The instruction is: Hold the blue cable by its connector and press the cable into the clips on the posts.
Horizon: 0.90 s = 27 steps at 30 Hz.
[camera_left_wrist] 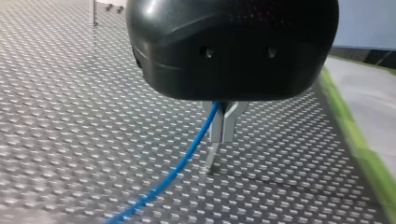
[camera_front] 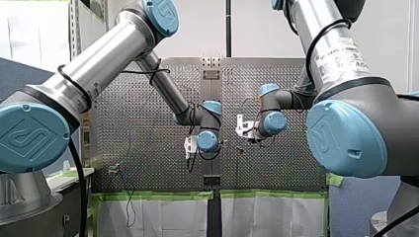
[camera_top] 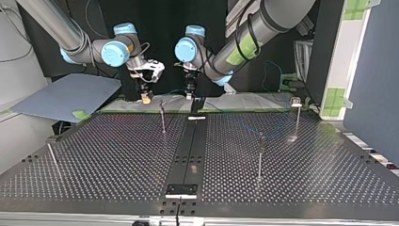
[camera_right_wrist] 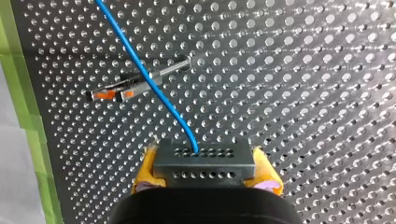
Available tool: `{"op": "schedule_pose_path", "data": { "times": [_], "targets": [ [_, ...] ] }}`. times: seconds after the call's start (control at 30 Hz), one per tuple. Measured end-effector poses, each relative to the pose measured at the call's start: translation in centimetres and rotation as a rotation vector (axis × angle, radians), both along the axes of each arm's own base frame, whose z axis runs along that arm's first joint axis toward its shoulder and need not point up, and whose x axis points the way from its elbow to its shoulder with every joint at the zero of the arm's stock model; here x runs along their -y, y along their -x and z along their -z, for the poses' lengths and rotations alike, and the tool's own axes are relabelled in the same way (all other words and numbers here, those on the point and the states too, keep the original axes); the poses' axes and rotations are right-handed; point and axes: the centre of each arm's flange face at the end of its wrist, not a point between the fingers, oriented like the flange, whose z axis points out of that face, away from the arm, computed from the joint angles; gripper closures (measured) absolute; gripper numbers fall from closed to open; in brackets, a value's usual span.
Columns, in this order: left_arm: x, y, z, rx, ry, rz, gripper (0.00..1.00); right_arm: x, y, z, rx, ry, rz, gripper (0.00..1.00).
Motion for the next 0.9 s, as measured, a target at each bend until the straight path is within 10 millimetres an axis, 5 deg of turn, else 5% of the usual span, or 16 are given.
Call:
{"op": "schedule_pose_path", "data": {
  "times": [0.2,0.9],
  "targets": [
    [0.1,0.7,2.6,-0.034,-0.021,0.003,1.0,0.2,1.3,0.8,0.001,-0.009,0.005,1.0],
    [3.0,3.8,4.7,-0.058,0.04,0.052,1.0,1.0,3.6,3.7,0.014,-0.039,-0.005,1.0]
  ]
}}
